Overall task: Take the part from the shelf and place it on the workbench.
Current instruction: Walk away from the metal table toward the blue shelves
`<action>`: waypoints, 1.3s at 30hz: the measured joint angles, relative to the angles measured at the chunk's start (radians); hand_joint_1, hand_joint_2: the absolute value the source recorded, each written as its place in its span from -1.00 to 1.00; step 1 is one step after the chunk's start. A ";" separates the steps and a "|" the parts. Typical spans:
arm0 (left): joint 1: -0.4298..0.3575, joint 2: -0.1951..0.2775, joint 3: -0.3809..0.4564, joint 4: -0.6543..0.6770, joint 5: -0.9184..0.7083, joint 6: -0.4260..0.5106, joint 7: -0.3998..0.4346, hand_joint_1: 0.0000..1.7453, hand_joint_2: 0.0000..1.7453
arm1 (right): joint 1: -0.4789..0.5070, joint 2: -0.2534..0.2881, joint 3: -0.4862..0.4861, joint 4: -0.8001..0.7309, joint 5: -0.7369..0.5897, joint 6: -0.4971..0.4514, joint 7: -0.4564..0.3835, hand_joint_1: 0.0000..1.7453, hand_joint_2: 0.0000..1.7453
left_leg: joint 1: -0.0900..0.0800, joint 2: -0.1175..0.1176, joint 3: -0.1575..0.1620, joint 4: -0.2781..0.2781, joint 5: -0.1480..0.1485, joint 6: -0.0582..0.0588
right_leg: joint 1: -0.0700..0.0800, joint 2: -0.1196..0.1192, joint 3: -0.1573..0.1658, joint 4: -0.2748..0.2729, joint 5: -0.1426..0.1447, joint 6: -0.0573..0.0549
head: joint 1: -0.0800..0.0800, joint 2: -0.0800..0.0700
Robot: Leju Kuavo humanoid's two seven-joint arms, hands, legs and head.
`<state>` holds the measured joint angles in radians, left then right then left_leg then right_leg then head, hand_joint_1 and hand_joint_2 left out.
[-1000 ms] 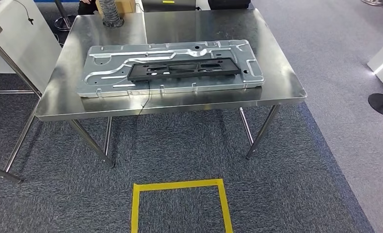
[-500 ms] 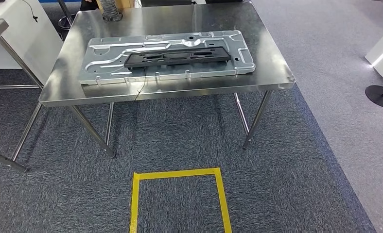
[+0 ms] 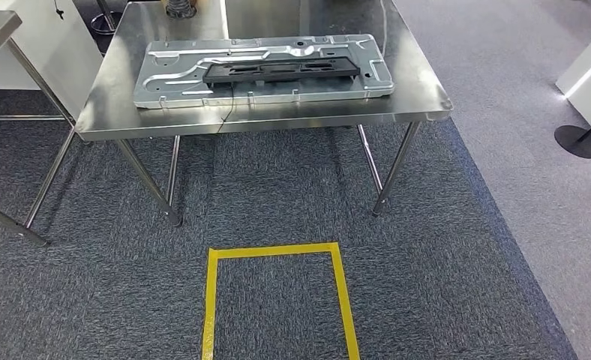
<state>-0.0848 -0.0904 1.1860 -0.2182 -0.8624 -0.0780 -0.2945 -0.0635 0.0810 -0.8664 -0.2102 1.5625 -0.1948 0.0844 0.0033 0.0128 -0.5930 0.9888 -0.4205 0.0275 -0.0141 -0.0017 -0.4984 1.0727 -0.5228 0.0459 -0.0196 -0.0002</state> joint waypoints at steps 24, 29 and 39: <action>0.002 -0.004 0.006 0.000 0.019 0.014 0.017 -1.00 -1.00 | -0.002 0.000 -0.028 0.002 -0.098 0.084 -0.020 -1.00 -1.00 | 0.002 -0.002 0.097 -0.029 -0.063 0.014 | 0.008 -0.002 -0.131 0.086 -0.043 -0.007 | 0.000 0.000; 0.002 -0.004 0.010 0.000 0.020 0.021 0.035 -1.00 -0.50 | -0.003 0.001 -0.073 0.003 -0.151 0.107 -0.019 -1.00 0.00 | -0.002 -0.002 0.077 -0.015 -0.056 0.013 | 0.005 -0.002 -0.098 0.082 -0.014 -0.008 | 0.000 0.000; -0.004 -0.004 0.015 0.000 0.021 0.020 0.040 -1.00 1.00 | -0.008 -0.002 -0.134 0.003 -0.186 0.113 0.030 -1.00 0.50 | -0.007 -0.004 0.061 -0.006 -0.052 -0.003 | 0.014 0.001 -0.019 -0.095 0.036 -0.043 | 0.000 0.000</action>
<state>-0.0885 -0.0948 1.2007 -0.2178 -0.8413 -0.0579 -0.2543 -0.0716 0.0786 -1.0005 -0.2071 1.3766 -0.0817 0.1139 -0.0041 0.0089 -0.5316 0.9827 -0.4729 0.0246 0.0003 -0.0005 -0.5172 0.9779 -0.4867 0.0025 -0.0196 -0.0003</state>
